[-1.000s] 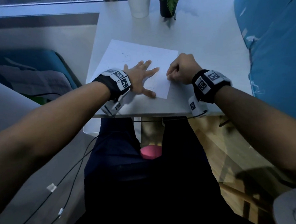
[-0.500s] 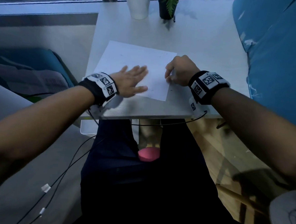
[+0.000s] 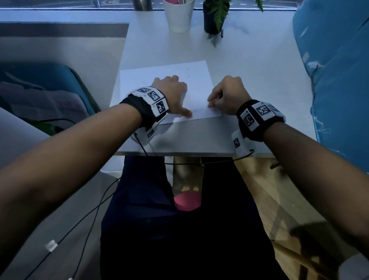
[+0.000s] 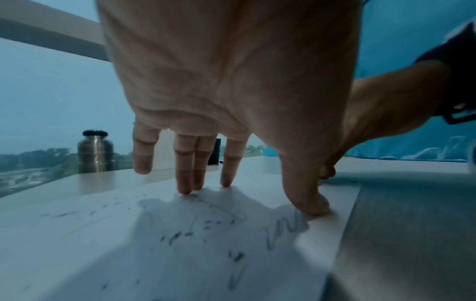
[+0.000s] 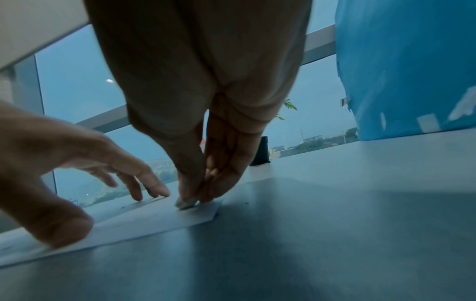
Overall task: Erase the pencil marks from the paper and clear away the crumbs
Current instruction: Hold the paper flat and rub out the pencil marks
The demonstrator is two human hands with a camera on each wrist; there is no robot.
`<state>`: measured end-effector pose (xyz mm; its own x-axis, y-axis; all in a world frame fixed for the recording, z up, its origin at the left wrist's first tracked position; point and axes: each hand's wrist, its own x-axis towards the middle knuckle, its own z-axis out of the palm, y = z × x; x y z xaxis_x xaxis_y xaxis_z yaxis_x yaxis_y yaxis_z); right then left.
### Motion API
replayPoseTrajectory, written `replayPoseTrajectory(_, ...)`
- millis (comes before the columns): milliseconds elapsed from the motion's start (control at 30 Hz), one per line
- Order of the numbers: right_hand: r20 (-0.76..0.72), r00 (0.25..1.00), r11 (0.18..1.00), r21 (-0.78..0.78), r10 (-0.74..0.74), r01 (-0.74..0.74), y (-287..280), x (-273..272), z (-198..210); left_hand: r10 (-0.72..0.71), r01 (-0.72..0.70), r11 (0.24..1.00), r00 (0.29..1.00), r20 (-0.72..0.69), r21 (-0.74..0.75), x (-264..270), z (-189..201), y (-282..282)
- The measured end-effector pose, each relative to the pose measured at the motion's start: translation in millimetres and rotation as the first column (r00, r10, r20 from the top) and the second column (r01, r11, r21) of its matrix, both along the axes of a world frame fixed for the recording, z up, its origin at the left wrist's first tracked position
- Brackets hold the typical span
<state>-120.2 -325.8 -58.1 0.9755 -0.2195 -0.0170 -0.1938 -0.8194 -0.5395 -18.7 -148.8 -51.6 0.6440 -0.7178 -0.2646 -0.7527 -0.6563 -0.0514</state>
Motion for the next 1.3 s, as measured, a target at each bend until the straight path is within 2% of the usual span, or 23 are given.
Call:
replayPoseTrajectory(67, -0.014, 1.0, 1.0, 0.007, 0.013, -0.013, -2, 6, 2, -0.103, 0.088, 0.991, 0.983, -0.15, -0.101, 6, -3, -7)
replayPoseTrajectory(133, -0.033, 0.999, 1.0, -0.004, 0.024, -0.025, -5, 13, 6, -0.2, 0.161, 0.976, 0.927, -0.318, -0.147, 13, -6, -7)
replayPoseTrajectory(200, -0.039, 0.999, 0.999, -0.015, 0.033, -0.033, -6, 17, 8, -0.208, 0.164, 0.976, 0.901, -0.38, -0.145, 20, -8, -7)
replayPoseTrajectory(333, -0.01, 0.998, 0.995, -0.074, 0.067, -0.067, 4, 17, 3, -0.204, 0.19, 0.979, 0.924, -0.324, -0.074, 27, -14, -8)
replayPoseTrajectory(467, -0.045, 0.993, 0.988, -0.108, 0.11, -0.114, 2, 26, 7, -0.193, 0.202, 0.979, 0.948, -0.252, 0.008, 29, -10, -13)
replayPoseTrajectory(600, -0.078, 0.994, 0.986, -0.139, 0.081, -0.091, -7, 42, 16, -0.151, 0.161, 0.985, 0.979, -0.139, 0.063, 31, 0, -19)
replayPoseTrajectory(833, -0.087, 0.996, 0.992, -0.119, 0.021, -0.031, -10, 50, 18, -0.154, 0.138, 0.987, 0.953, -0.261, -0.079, 36, -11, -17)
replayPoseTrajectory(900, -0.067, 0.997, 0.993, -0.106, 0.043, -0.05, -3, 47, 14, -0.161, 0.157, 0.987, 0.954, -0.251, -0.035, 36, -10, -20)
replayPoseTrajectory(1000, -0.112, 0.986, 0.983, -0.117, 0.126, -0.139, 4, 37, 13, -0.161, 0.182, 0.981, 0.957, -0.243, 0.067, 36, -8, -24)
replayPoseTrajectory(1133, -0.06, 0.998, 0.997, -0.074, -0.022, 0.018, -5, 41, 13, -0.144, 0.181, 0.972, 0.962, -0.23, 0.151, 33, -5, -28)
replayPoseTrajectory(1233, -0.111, 0.987, 0.987, -0.098, 0.112, -0.123, 11, 35, 11, -0.141, 0.18, 0.972, 0.962, -0.232, 0.154, 33, -3, -28)
replayPoseTrajectory(1300, -0.118, 0.991, 0.994, -0.087, 0.06, -0.071, 5, 38, 14, -0.136, 0.177, 0.969, 0.964, -0.228, 0.173, 30, -1, -29)
